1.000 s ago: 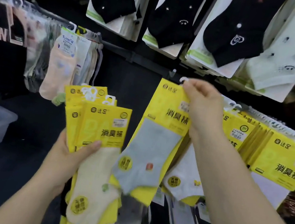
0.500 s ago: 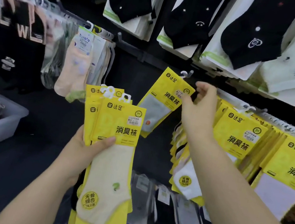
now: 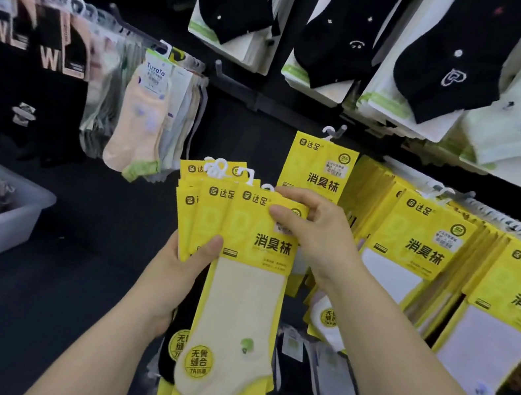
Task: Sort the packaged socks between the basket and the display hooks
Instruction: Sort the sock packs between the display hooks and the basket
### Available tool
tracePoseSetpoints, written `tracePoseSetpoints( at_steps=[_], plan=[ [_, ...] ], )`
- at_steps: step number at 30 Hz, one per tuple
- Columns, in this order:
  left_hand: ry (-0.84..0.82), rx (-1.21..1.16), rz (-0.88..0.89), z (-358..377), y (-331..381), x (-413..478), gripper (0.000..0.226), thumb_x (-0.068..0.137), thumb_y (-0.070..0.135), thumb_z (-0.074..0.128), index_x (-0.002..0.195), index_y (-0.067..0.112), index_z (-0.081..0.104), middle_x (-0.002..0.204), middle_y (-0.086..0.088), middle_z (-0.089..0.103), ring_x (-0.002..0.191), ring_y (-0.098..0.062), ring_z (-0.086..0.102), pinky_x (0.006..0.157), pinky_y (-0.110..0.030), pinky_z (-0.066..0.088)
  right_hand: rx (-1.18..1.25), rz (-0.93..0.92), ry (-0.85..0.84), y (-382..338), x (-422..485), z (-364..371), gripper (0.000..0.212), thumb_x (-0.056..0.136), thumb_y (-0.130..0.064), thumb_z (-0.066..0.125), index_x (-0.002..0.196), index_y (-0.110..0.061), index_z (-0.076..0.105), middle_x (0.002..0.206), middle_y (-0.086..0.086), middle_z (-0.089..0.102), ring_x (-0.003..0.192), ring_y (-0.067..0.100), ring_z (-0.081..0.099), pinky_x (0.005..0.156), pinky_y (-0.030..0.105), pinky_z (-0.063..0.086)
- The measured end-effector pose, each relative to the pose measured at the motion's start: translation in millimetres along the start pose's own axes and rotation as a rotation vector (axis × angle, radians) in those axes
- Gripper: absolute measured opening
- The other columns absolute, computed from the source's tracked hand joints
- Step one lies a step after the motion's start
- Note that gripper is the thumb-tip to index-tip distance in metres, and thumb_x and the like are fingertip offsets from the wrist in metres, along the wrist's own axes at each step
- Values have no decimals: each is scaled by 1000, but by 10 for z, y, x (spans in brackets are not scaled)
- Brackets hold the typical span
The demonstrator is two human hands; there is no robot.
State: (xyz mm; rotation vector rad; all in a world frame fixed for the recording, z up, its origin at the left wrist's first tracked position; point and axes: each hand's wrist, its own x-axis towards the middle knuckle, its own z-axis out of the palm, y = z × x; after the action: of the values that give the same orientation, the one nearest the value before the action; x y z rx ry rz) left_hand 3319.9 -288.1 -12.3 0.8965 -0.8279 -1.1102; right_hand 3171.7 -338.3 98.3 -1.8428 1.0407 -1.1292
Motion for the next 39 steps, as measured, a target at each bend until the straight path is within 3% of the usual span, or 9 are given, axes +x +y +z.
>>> tracePoseSetpoints(
  at_steps=[4, 11, 16, 20, 27, 30, 33, 35, 39],
  plan=[
    [65, 36, 14, -31, -18, 12, 57, 57, 56, 70, 109, 35, 60, 101, 15, 73, 101, -11, 67, 86, -31, 51, -76, -33, 131, -62, 46, -161, 22, 81, -12, 72, 83, -35, 70, 85, -10, 67, 56, 1, 59, 65, 19, 54],
    [137, 145, 99, -95, 34, 27, 49, 57, 58, 71, 101, 41, 58, 103, 11, 72, 102, -14, 66, 95, -44, 50, 142, 10, 202, -178, 48, -271, 16, 79, -29, 73, 64, -25, 71, 75, -8, 71, 66, 5, 67, 53, 20, 51],
    [170, 143, 118, -125, 70, 62, 33, 71, 50, 73, 99, 41, 58, 103, 13, 71, 102, -13, 65, 96, -43, 50, 135, -24, 410, -336, 270, -344, 17, 85, -27, 68, 68, -25, 69, 86, -3, 69, 92, 21, 64, 83, 41, 55],
    [211, 155, 142, -237, 98, 92, 26, 77, 44, 72, 99, 43, 58, 104, 12, 71, 103, -14, 65, 92, -40, 51, 78, -106, 484, -493, 583, -334, 17, 88, -25, 65, 72, -25, 68, 73, -8, 64, 73, 12, 57, 57, 23, 51],
    [171, 236, 162, -318, 171, 40, 27, 74, 46, 72, 97, 44, 57, 98, 15, 71, 93, -5, 66, 71, -23, 48, 41, -50, 507, -440, 891, -205, 19, 91, -20, 61, 74, -24, 70, 72, -8, 63, 61, 7, 52, 36, 10, 36],
    [143, 241, 147, -296, 194, 16, 33, 72, 47, 71, 101, 42, 57, 98, 15, 71, 91, -4, 67, 68, -21, 47, -15, -72, 563, -369, 856, -216, 18, 93, -14, 54, 97, -15, 72, 82, -8, 62, 64, 3, 51, 48, 13, 42],
    [123, 197, 128, -256, 190, 2, 44, 63, 54, 71, 102, 41, 58, 97, 16, 73, 90, -4, 68, 71, -23, 50, -139, -124, 681, -251, 644, -127, 28, 93, -14, 53, 121, -12, 54, 110, -1, 53, 89, 8, 53, 76, 15, 46],
    [101, 163, 112, -217, 172, -5, 56, 54, 59, 71, 105, 39, 59, 98, 16, 73, 93, -6, 69, 78, -26, 51, -195, -159, 610, -137, 408, 32, 30, 89, -18, 57, 118, -16, 48, 116, 1, 47, 101, 14, 50, 90, 28, 44],
    [36, 89, 65, -129, 124, -12, 71, 51, 60, 74, 114, 33, 59, 106, 9, 73, 102, -14, 68, 89, -36, 52, -78, -15, 160, -12, -11, 361, 34, 79, -42, 70, 102, -29, 49, 100, -10, 55, 87, -1, 58, 66, 18, 47]
  ],
)
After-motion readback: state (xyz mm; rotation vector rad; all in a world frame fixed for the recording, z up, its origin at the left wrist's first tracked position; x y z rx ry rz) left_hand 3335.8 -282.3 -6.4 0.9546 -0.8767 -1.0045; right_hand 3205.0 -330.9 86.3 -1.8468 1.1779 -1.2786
